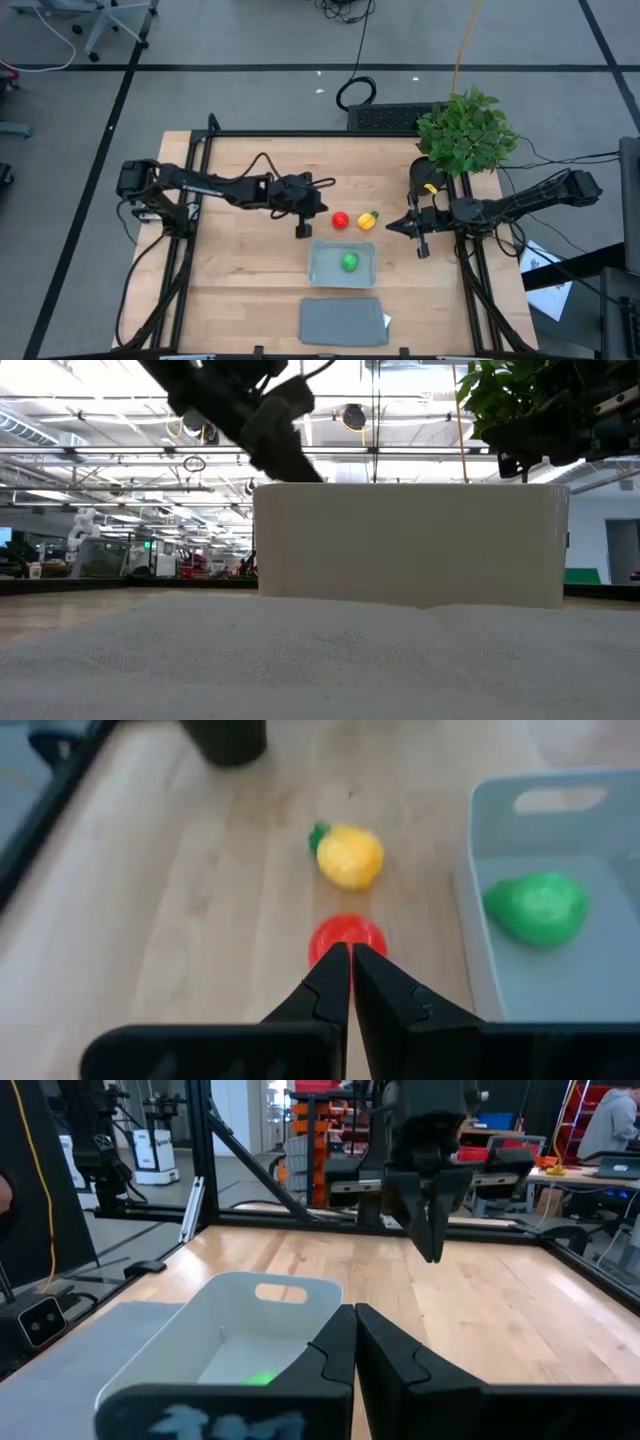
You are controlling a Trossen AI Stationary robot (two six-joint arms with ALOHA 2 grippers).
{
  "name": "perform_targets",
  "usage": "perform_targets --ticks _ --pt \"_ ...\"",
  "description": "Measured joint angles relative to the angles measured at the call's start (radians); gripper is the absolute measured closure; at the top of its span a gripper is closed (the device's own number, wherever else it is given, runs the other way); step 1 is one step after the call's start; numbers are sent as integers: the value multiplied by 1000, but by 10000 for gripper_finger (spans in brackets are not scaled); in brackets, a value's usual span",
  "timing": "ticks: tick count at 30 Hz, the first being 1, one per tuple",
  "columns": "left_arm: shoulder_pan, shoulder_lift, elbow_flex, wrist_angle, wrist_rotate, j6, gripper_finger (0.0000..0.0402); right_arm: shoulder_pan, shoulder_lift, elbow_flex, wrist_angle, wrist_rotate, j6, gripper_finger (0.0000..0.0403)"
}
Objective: Pick and placing Produce into tupperware
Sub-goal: Put the red tomato into the gray bin
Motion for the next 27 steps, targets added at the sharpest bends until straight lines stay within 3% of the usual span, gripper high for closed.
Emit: perform_targets --ticks 7,27 --pt "12 0 53 -2 90 29 380 1 -58 0 8 -4 -4 403" --pt "97 0 53 50 123 53 380 0 -256 0 -130 30 -36 403"
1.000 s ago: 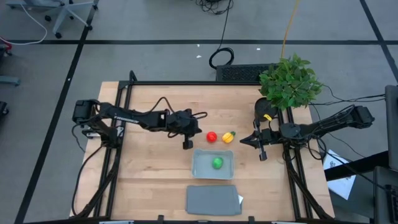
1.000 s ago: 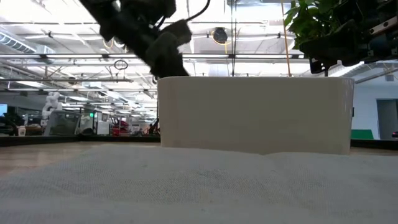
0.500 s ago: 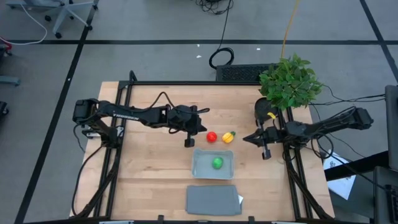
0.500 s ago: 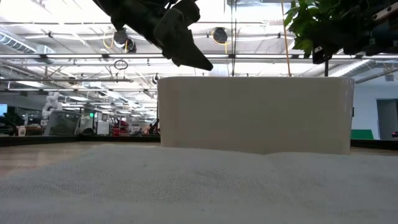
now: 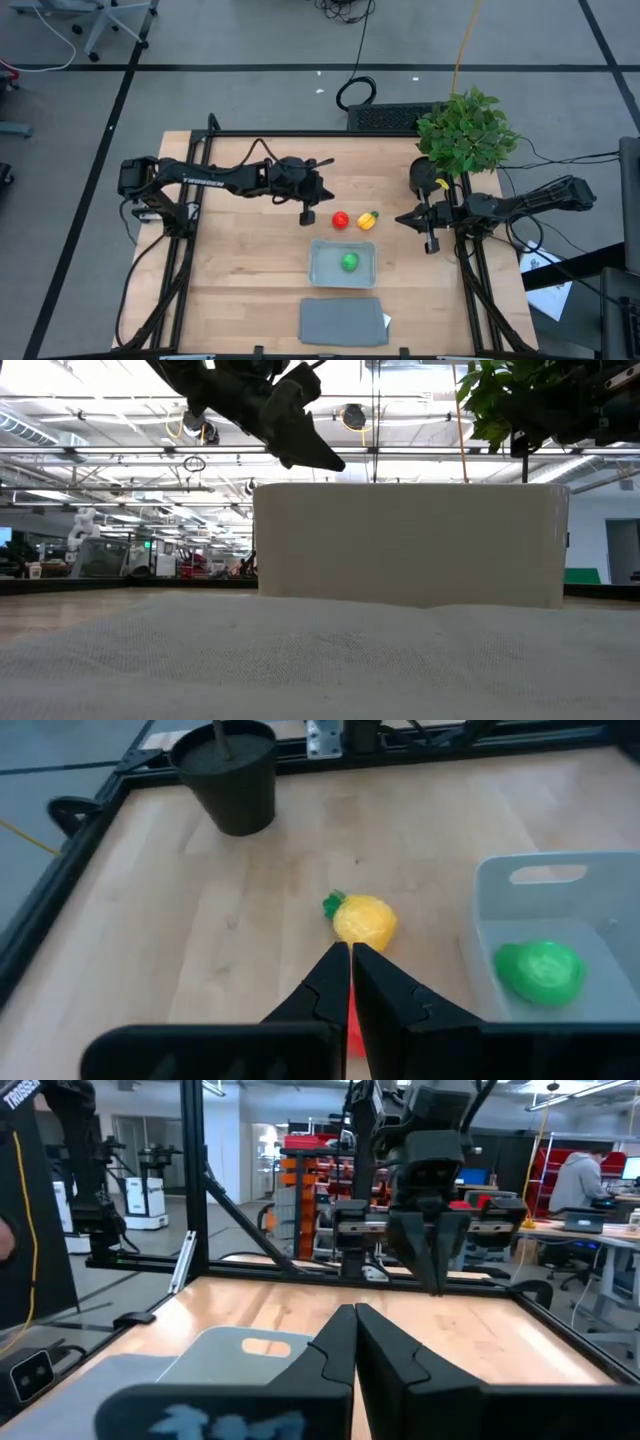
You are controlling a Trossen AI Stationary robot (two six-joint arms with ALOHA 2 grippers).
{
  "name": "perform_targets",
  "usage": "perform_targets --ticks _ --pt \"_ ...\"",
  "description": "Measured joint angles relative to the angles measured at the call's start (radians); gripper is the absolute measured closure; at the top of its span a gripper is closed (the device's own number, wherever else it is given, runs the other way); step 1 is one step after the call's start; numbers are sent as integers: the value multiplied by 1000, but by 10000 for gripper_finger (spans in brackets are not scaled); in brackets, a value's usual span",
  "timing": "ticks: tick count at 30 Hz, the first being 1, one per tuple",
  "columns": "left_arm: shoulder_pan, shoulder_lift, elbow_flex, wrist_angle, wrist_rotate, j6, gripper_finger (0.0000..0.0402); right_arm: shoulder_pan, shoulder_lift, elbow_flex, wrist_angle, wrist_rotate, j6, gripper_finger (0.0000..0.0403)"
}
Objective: Pick and placing Produce into tupperware
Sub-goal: Put the red tomato into the gray bin
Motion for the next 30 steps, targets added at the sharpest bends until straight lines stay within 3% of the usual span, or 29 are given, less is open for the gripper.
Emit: perform_targets --ticks 4,7,14,24,30 --pt "0 0 0 -21 -127 158 380 0 0 0 -16 -3 5 403" --pt "-11 1 0 -17 -162 194 380 0 0 0 -22 -5 8 403" --pt "2 16 97 -140 -26 45 366 0 0 0 -41 -6 8 403" --pt "3 206 432 -498 -25 40 226 0 -2 0 -52 -7 13 403" --pt "4 338 605 -640 -1 34 165 0 -5 0 -64 -8 18 403"
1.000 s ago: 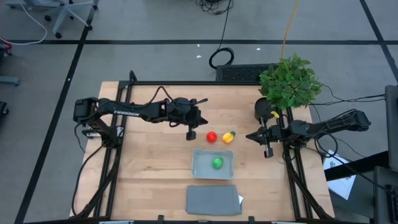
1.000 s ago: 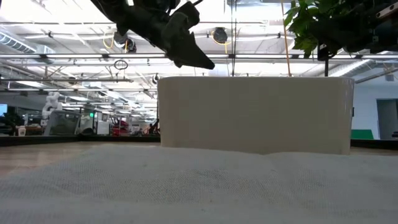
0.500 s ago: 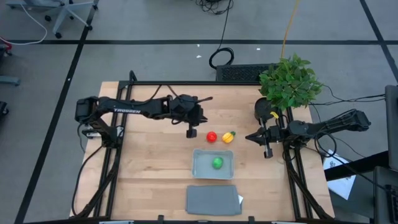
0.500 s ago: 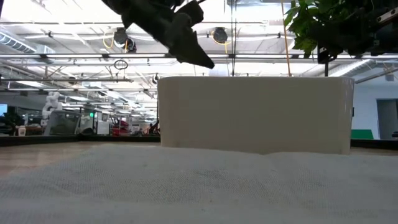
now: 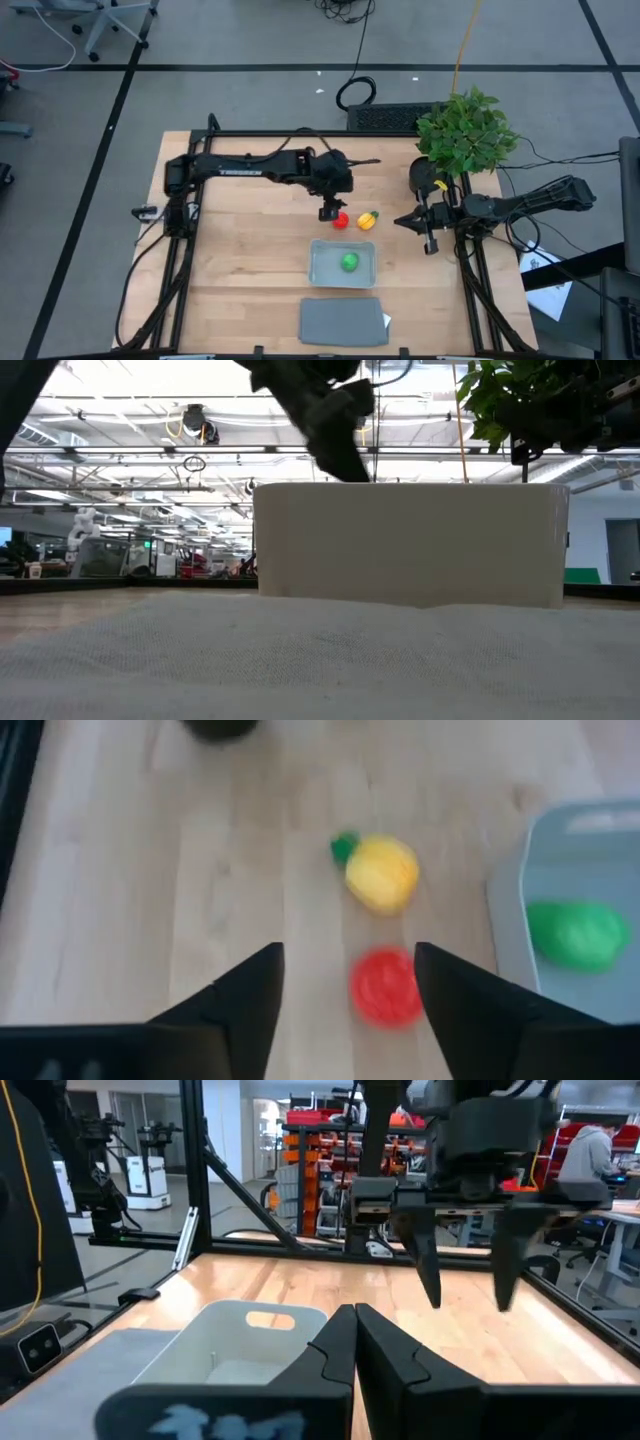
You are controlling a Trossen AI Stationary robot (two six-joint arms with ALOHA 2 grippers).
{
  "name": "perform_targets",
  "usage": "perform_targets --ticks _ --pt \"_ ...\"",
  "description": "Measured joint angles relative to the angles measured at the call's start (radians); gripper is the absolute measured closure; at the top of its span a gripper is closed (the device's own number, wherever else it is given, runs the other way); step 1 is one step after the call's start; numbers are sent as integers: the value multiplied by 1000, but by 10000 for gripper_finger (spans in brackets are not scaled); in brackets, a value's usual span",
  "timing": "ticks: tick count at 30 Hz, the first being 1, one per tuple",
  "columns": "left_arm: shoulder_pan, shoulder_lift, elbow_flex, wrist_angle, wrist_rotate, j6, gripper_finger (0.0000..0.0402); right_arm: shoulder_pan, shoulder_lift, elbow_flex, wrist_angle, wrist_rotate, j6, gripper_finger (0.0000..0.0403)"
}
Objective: Pick and placing Produce into tupperware
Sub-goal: Put the red tomato into the gray bin
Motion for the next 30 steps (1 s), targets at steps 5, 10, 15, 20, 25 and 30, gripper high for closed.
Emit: perform_targets --ticks 5,10,15,20,25,30 --pt "0 92 103 -100 73 17 134 0 2 0 2 0 7 403" --pt "2 139 153 -167 135 -6 112 0 2 0 -2 0 10 403" --pt "0 165 154 -185 135 12 106 0 2 0 -7 0 10 403" --pt "-6 170 147 -171 140 51 105 0 3 0 -16 0 10 403" --pt "-4 170 146 -174 145 63 105 0 3 0 -16 0 10 403" --pt "-4 203 143 -172 142 63 105 0 3 0 -18 0 11 403"
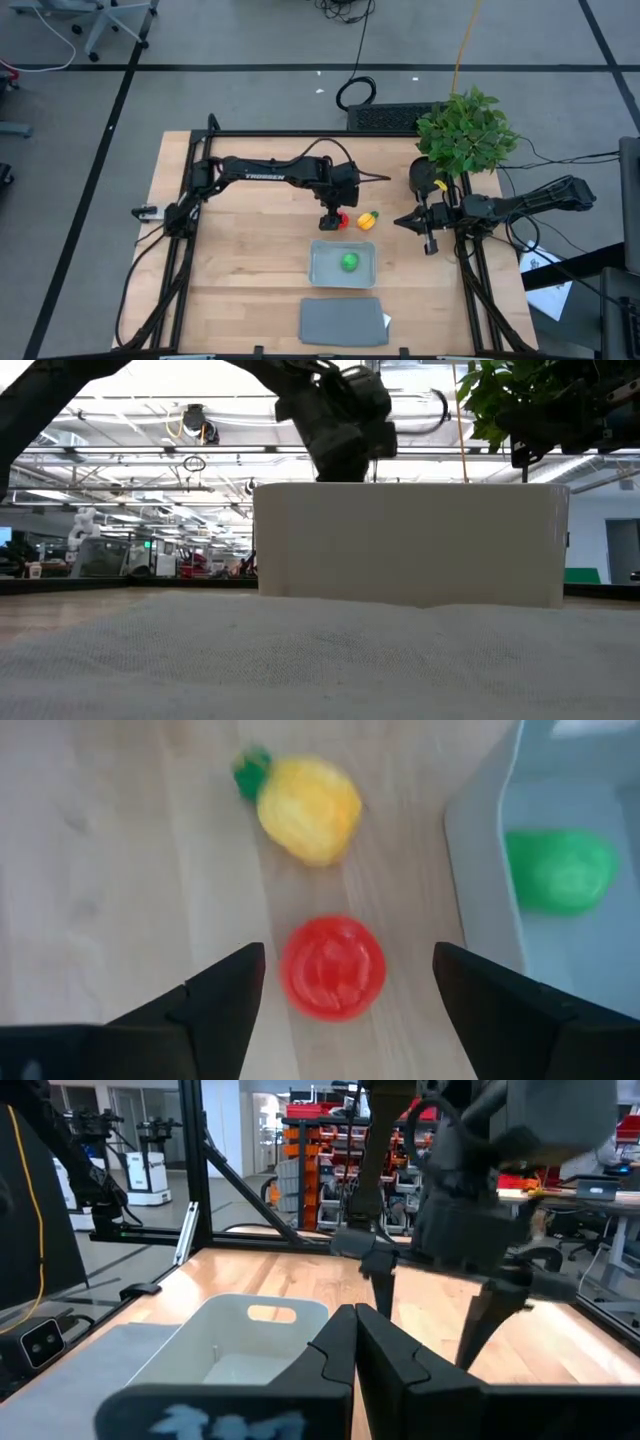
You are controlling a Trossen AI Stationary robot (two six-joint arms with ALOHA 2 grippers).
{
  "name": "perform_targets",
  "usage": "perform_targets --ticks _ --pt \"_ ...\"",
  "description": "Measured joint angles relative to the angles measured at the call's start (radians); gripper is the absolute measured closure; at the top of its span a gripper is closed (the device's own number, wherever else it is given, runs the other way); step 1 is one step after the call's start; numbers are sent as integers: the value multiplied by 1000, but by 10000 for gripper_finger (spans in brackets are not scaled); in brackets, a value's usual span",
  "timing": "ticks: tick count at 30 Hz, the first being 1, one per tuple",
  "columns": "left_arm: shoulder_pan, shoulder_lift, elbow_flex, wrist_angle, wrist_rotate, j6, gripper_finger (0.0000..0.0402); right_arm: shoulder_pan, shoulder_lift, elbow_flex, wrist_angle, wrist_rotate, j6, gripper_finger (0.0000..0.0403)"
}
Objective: Pick and placing Produce into tupperware
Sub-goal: Put the red tomato into the gray bin
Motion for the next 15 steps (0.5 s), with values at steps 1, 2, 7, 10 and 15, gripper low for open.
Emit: perform_targets --ticks 1,2,7,10,15 --pt "-1 7 0 7 -2 3 105 0 0 0 -2 0 0 403" --pt "-3 10 0 17 -2 4 105 0 0 0 -7 0 0 403" --pt "-3 30 0 20 0 10 105 0 0 0 -22 0 1 403" --pt "-1 30 1 17 1 26 105 0 0 0 -24 0 3 403" --pt "-1 29 2 -1 2 37 105 0 0 0 -27 0 4 403"
